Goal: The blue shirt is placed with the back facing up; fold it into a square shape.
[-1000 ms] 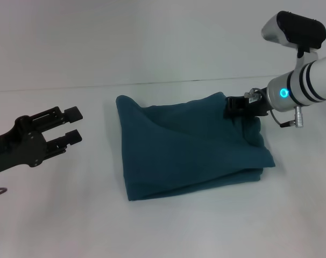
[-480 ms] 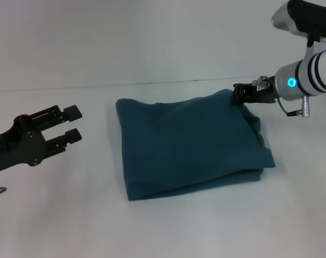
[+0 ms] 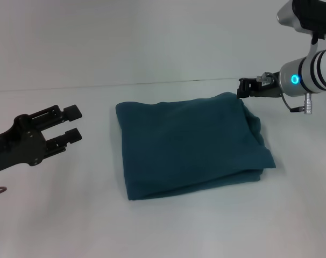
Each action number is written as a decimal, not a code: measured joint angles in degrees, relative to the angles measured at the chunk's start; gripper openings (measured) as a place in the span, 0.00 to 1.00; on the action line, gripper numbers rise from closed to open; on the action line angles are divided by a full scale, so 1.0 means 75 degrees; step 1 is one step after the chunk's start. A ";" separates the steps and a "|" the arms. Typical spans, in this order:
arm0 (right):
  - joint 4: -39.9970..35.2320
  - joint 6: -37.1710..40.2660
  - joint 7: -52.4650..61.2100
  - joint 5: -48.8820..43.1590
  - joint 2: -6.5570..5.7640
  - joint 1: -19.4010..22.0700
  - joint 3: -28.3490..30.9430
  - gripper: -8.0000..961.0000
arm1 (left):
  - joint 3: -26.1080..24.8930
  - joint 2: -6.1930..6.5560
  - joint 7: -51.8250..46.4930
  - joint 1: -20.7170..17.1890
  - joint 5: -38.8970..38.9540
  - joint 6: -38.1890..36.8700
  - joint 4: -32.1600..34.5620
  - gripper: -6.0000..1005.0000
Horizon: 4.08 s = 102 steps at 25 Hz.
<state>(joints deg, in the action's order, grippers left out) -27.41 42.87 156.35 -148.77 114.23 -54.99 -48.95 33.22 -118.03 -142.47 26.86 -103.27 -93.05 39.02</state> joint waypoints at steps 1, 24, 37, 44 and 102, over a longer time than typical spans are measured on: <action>0.0000 0.0003 0.0000 -0.0029 -0.0003 0.0003 -0.0001 0.05 | 0.0000 0.0000 0.0000 -0.0004 0.0000 -0.0001 0.0000 0.69; -0.0689 0.4968 -0.0130 0.1777 -0.0946 0.0907 0.0750 0.32 | 0.0000 0.0022 0.0008 -0.0016 0.0012 0.0016 -0.0071 0.69; -0.0236 0.4580 -0.0026 0.0857 -0.0829 0.1067 0.0624 0.32 | 0.0000 0.0000 0.0011 -0.0035 0.0012 0.0055 -0.0072 0.69; -0.0975 0.5412 -0.0026 0.1097 -0.0991 0.1158 0.1011 0.33 | 0.0042 0.0023 0.0009 -0.0020 -0.0026 0.0043 -0.0068 0.69; -0.1737 0.6221 -0.0435 0.1567 -0.1567 0.1216 0.1907 0.89 | 0.2534 -0.0484 -0.0368 0.3006 -0.3057 0.4807 -0.1901 0.80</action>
<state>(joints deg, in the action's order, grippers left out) -40.43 89.53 153.09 -137.02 102.48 -45.87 -34.64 52.23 -121.66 -145.23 49.41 -126.19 -57.00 24.77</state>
